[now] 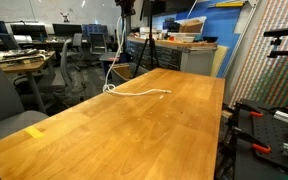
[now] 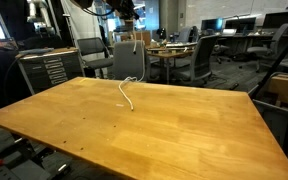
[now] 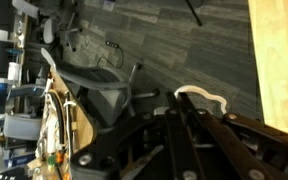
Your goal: Make a knot with the cord
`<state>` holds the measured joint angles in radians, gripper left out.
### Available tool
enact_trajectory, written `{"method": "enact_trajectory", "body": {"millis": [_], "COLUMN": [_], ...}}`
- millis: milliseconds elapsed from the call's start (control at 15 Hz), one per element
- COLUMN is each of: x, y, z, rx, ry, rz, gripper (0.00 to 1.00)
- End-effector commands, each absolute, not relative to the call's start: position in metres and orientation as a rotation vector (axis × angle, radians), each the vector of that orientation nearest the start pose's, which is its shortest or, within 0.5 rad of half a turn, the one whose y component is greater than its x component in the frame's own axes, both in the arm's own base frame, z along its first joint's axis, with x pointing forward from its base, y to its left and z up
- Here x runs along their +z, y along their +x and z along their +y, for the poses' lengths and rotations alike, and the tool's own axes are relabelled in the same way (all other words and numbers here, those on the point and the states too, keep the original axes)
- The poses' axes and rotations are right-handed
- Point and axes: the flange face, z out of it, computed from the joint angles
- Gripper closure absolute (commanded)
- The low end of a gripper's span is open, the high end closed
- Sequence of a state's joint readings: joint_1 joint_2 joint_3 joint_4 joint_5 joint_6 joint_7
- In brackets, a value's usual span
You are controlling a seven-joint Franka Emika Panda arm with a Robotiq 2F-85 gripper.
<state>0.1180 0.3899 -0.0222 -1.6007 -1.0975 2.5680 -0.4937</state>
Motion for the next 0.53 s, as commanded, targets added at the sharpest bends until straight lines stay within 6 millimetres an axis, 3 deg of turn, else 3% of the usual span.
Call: {"method": "enact_trajectory", "body": {"millis": [0,200,467], "x": [0.489,0.524,0.587], "y": [0.696,0.677,0.622], "z": [0.006,-0.056,-0.114], "rx": [0.311,0.306,0.373], "ry": [1.722,1.751,1.778], "rz": [1.268,1.132,0.887], "gripper": [0.92,0.92,0.92]}}
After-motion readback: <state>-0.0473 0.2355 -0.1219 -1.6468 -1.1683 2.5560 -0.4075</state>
